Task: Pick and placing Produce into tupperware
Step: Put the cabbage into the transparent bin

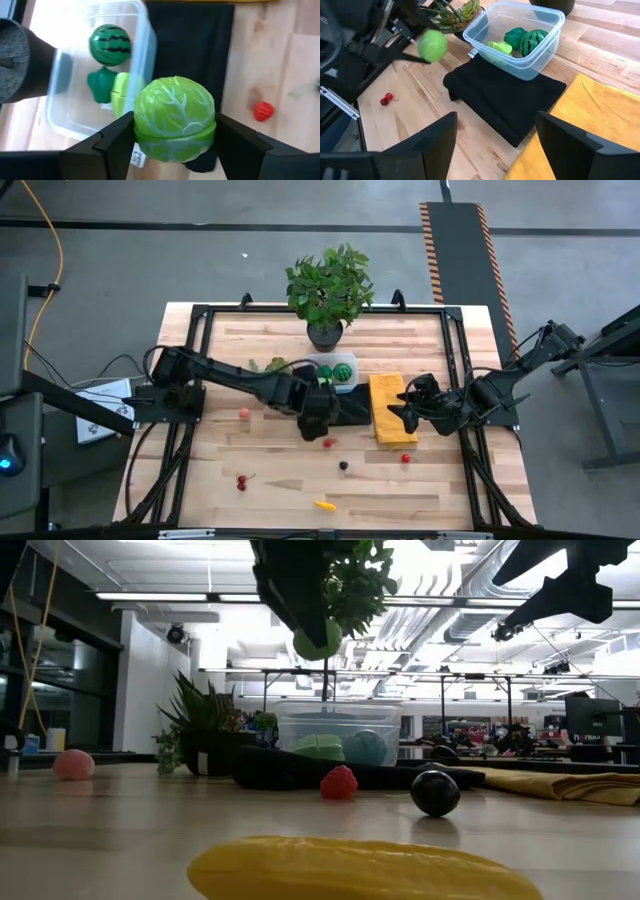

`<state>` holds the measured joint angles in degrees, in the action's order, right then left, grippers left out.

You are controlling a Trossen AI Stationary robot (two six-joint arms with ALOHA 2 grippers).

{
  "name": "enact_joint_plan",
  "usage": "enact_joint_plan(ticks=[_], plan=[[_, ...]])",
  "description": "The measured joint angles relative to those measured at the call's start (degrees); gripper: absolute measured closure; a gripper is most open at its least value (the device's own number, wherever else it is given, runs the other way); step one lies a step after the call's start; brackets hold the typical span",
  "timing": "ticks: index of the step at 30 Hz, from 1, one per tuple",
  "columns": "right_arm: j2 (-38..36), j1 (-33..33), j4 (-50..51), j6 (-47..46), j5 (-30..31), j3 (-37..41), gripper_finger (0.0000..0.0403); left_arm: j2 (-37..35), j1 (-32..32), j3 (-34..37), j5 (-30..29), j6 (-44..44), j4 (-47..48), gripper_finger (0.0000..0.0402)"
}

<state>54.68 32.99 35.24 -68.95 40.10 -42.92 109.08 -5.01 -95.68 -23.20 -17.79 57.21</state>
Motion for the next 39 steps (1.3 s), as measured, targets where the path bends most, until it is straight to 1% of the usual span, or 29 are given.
enact_joint_plan(ticks=[9, 17, 29, 39], plan=[[0.0, 0.0, 0.0, 0.0, 0.0, 0.0, 0.0142, 0.0, 5.0, 0.0, -0.8, 1.1, 0.0, 0.0173], [0.0, 0.0, 0.0, 0.0, 0.0, 0.0, 0.0142, 0.0, 8.2, 0.0, -1.5, 1.1, -0.4, 0.0173], [0.0, 0.0, 0.0, 0.0, 0.0, 0.0, 0.0142, 0.0, 9.2, 0.0, -1.9, 1.9, -2.4, 0.0172], [0.0, 0.0, -0.3, -0.5, 0.0, 0.0, 0.0142, 0.1, 9.2, 0.0, -6.1, 2.4, -5.0, 0.0174]])
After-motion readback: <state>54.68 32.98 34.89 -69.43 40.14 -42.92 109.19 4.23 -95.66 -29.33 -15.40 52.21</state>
